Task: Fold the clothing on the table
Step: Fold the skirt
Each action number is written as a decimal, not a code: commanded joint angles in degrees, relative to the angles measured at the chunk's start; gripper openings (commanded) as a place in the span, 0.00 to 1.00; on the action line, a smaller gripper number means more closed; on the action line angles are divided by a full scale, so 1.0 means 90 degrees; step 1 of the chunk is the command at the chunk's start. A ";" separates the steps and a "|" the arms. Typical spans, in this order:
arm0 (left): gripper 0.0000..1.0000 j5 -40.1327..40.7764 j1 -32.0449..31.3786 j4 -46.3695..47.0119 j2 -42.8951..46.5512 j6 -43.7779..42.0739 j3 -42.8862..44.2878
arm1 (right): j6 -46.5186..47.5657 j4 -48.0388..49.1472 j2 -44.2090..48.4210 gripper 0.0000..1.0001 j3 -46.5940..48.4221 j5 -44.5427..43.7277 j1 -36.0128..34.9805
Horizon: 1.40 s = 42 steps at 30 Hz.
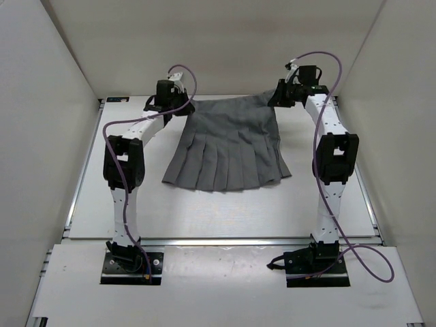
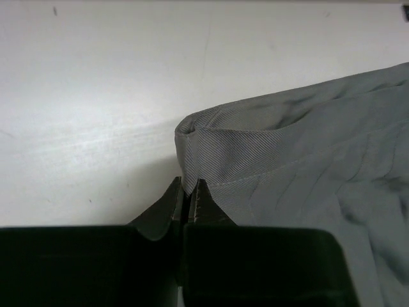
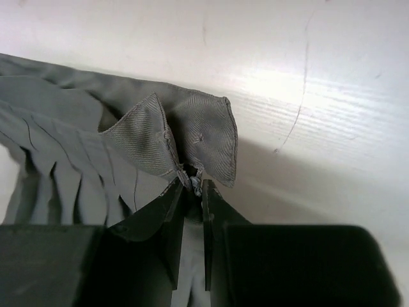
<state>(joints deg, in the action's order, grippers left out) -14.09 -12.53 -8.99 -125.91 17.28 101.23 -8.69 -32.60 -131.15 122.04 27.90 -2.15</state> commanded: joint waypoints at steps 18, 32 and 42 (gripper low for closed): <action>0.00 0.1437 -0.0814 0.0190 0.7102 -0.1070 -0.5143 | 0.0282 0.1172 0.6700 0.00 -0.6243 -0.0355 -0.0150; 0.00 0.1223 -0.0608 -0.0047 0.7663 -0.0758 -0.5680 | -0.0108 0.1267 0.6722 0.14 -0.6391 0.0756 -0.0161; 0.00 0.1845 -0.0317 -0.0533 0.6393 -0.0650 -0.5838 | -0.0784 0.2988 0.4477 0.75 -0.6278 0.2106 -0.0697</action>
<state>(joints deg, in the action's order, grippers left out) -1.41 -16.38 -11.84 -67.92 10.76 48.31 -14.35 -12.73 -87.72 58.74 42.13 -5.87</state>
